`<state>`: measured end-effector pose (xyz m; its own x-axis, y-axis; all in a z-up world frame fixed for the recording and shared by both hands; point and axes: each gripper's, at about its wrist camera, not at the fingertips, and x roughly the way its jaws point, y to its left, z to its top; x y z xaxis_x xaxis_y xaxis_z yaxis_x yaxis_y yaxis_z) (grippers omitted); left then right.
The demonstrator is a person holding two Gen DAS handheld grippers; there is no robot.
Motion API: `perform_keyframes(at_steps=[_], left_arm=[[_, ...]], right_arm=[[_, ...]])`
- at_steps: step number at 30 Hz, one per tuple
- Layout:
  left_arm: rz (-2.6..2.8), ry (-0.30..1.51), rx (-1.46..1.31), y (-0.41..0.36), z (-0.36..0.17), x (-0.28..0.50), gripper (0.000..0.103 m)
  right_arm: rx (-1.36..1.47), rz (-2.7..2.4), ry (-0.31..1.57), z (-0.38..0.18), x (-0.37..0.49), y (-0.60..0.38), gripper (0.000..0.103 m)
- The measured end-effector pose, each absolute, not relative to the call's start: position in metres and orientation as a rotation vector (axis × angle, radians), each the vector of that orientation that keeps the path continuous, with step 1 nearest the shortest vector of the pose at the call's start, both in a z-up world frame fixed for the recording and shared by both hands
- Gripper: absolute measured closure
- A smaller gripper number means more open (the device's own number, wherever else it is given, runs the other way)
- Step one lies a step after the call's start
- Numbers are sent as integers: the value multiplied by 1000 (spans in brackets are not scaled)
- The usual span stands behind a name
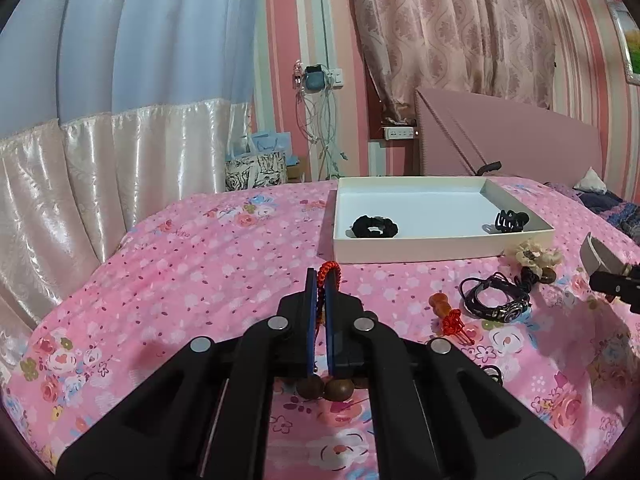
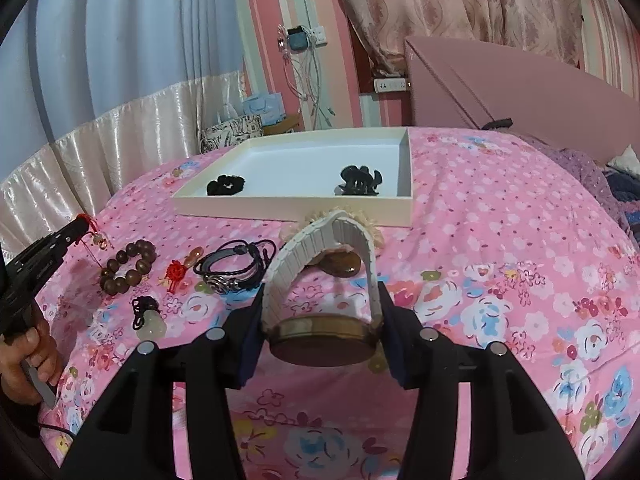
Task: Organize jewelry
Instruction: 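Carry the red cord bracelet and the watch toward the white tray with both tools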
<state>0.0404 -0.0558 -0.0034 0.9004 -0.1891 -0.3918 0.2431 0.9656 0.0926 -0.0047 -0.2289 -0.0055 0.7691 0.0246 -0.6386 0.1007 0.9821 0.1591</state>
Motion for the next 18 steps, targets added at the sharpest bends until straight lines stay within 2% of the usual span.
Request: perform_keyframes(at_steps=[18], left_arm=[[-240, 329, 201, -67, -1, 27, 102]], right_arm=[[115, -78, 665, 0, -8, -217, 52]])
